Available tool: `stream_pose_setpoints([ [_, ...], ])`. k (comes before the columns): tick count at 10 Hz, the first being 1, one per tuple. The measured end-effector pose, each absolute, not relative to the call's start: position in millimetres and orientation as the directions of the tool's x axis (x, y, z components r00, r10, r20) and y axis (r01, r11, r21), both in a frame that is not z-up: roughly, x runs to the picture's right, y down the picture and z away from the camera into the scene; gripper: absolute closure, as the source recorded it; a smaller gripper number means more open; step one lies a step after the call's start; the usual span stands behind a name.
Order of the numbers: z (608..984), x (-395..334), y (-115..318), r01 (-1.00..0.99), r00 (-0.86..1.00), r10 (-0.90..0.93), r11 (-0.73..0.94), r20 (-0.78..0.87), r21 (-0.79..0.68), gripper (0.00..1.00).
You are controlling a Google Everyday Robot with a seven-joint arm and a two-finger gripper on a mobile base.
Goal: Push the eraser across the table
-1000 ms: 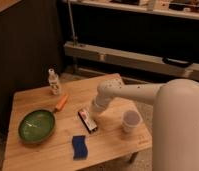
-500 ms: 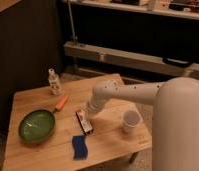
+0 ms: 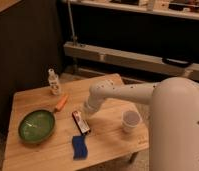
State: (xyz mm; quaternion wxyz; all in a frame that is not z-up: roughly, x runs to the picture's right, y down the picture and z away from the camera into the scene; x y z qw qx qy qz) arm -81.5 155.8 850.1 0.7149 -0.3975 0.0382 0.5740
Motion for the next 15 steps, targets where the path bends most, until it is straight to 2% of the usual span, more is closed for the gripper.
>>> stream_pose_setpoints([
  [7,857,-77,154,-0.847,0.321,0.791,-0.007,-0.521,-0.532,0.93],
  [11,877,-47,135,-0.871,0.26,0.801,-0.045,-0.539,-0.489,0.93],
  [15,870,-56,149,-0.873,0.276,0.794,-0.028,-0.541,-0.488,0.93],
])
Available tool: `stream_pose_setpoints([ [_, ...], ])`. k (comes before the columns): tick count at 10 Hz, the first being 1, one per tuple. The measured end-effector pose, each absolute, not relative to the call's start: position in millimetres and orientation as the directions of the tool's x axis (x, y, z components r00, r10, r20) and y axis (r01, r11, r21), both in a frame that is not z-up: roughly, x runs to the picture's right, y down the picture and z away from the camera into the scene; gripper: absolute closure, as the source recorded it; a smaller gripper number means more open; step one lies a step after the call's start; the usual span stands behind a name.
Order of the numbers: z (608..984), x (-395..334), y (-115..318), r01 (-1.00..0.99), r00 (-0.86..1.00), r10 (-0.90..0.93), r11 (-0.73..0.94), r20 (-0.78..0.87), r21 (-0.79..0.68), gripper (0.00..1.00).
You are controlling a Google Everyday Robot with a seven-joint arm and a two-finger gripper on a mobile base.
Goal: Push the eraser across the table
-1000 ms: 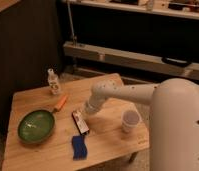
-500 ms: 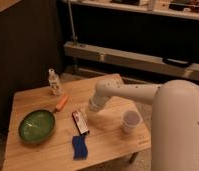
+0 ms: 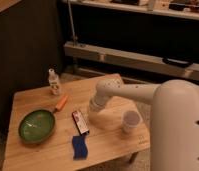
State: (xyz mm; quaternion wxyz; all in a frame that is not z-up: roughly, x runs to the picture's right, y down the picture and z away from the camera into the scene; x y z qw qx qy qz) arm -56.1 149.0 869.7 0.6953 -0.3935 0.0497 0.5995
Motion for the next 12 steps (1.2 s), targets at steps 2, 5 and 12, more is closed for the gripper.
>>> stream_pose_setpoints([
  [2,862,-69,155,-0.864,0.307,0.791,-0.002,-0.529,-0.504,0.93],
  [5,850,-102,167,-0.838,0.377,0.773,0.049,-0.511,-0.544,0.93],
  [12,816,-149,170,-0.755,0.473,0.755,0.082,-0.454,-0.65,0.93],
])
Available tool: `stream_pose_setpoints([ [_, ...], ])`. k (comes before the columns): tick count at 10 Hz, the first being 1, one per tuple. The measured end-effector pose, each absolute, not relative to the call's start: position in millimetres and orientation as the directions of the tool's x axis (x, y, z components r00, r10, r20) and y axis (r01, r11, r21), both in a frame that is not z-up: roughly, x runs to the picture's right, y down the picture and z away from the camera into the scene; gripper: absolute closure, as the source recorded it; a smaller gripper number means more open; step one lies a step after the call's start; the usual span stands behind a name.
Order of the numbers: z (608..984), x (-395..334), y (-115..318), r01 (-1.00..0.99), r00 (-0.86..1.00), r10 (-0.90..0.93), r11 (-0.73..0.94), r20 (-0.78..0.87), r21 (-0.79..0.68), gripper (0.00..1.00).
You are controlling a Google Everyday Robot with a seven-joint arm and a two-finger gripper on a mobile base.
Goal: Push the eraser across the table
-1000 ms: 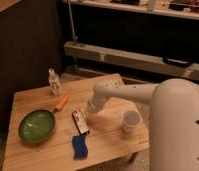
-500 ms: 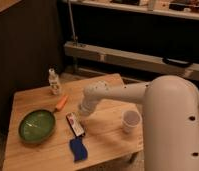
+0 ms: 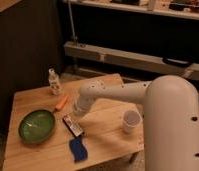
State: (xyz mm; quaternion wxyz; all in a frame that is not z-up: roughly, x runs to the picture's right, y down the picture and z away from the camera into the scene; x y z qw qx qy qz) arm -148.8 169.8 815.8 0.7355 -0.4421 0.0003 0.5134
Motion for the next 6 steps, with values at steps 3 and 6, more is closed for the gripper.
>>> stream_pose_setpoints([
  [3,795,-172,187,-0.721,0.524,0.736,0.116,-0.429,-0.683,0.93],
  [6,795,-164,182,-0.747,0.485,0.755,0.095,-0.441,-0.658,0.93],
])
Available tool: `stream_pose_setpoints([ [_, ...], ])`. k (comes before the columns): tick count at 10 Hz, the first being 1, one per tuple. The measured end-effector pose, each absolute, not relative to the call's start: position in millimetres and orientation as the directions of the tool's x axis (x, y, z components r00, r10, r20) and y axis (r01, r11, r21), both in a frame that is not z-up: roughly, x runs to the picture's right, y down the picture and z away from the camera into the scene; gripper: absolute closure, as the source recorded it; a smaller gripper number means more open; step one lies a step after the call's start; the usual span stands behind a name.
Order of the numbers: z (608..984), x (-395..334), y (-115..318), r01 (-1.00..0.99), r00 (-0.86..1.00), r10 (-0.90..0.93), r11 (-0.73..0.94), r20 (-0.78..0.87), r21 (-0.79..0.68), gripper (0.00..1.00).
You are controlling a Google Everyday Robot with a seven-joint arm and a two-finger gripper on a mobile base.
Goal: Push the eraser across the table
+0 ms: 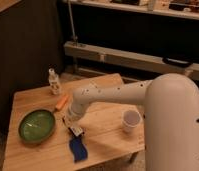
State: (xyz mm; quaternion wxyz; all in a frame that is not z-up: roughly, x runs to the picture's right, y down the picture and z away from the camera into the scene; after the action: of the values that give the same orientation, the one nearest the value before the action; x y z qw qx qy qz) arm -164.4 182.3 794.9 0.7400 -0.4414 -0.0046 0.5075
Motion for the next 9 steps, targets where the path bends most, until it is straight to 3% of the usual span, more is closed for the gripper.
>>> stream_pose_setpoints([
  [5,844,-85,120,-0.816,0.289,0.827,-0.051,-0.482,-0.576,0.93],
  [9,877,-62,104,-0.841,0.234,0.843,-0.074,-0.484,-0.535,0.93],
])
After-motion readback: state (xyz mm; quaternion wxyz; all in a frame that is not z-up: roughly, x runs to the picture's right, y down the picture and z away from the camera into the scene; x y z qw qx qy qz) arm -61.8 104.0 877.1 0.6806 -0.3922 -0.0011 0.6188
